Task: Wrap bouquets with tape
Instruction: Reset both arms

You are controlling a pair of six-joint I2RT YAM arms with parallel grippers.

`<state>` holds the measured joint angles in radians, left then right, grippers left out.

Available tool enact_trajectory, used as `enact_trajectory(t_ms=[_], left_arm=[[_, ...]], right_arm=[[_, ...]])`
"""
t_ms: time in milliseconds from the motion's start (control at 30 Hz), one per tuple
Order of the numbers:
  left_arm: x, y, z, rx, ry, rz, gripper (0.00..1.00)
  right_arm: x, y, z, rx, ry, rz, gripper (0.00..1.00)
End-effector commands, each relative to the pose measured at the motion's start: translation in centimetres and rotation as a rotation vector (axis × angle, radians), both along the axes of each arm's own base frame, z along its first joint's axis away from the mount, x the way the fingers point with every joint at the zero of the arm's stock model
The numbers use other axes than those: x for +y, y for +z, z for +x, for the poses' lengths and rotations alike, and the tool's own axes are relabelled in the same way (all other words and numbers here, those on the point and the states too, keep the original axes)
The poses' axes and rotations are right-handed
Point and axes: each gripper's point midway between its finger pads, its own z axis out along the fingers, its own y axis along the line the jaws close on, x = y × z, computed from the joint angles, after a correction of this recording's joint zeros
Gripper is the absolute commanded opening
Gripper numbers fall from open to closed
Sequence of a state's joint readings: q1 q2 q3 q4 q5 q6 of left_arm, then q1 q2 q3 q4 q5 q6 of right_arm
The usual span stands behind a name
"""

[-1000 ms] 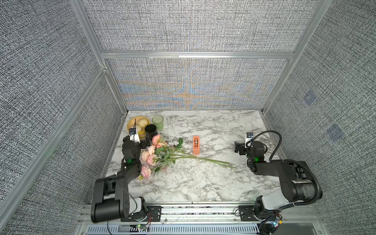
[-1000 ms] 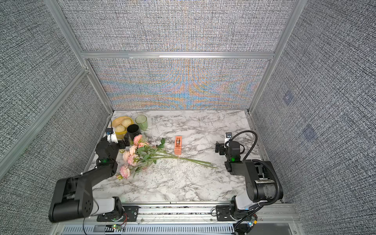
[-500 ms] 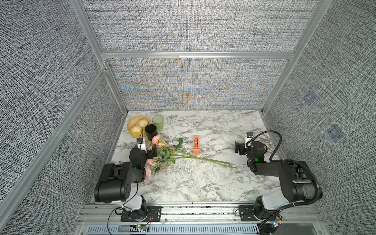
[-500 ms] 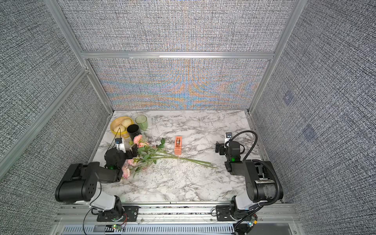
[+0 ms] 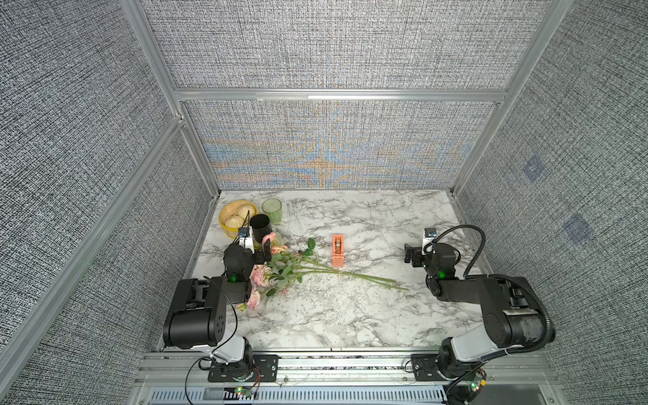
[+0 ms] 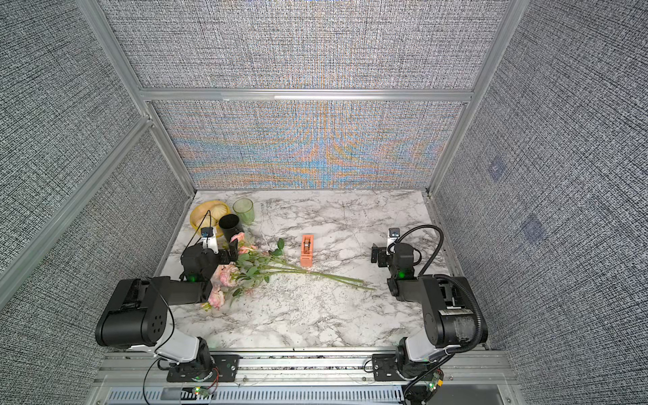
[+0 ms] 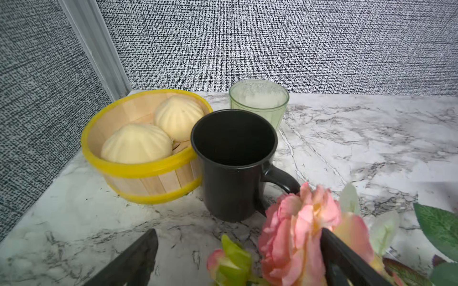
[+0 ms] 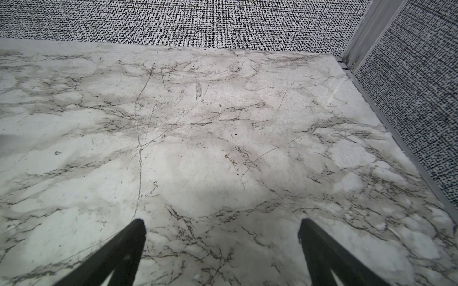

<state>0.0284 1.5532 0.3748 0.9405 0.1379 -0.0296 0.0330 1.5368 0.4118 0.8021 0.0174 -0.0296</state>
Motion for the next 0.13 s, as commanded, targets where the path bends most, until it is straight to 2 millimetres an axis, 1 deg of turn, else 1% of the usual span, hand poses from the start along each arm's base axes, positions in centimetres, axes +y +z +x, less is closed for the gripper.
enact_trajectory(t_ms=[0,100], left_arm=[[-0.24,0.12,0.05,-0.003,-0.014,0.002,1.00],[-0.23,0.16,0.02,-0.005,-0.014,0.003,1.00]], right_arm=[[-0.01,0.42,0.18,-0.017,-0.002,0.000,0.99],[-0.01,0.47,0.03,-0.019,-0.001,0.000,0.99]])
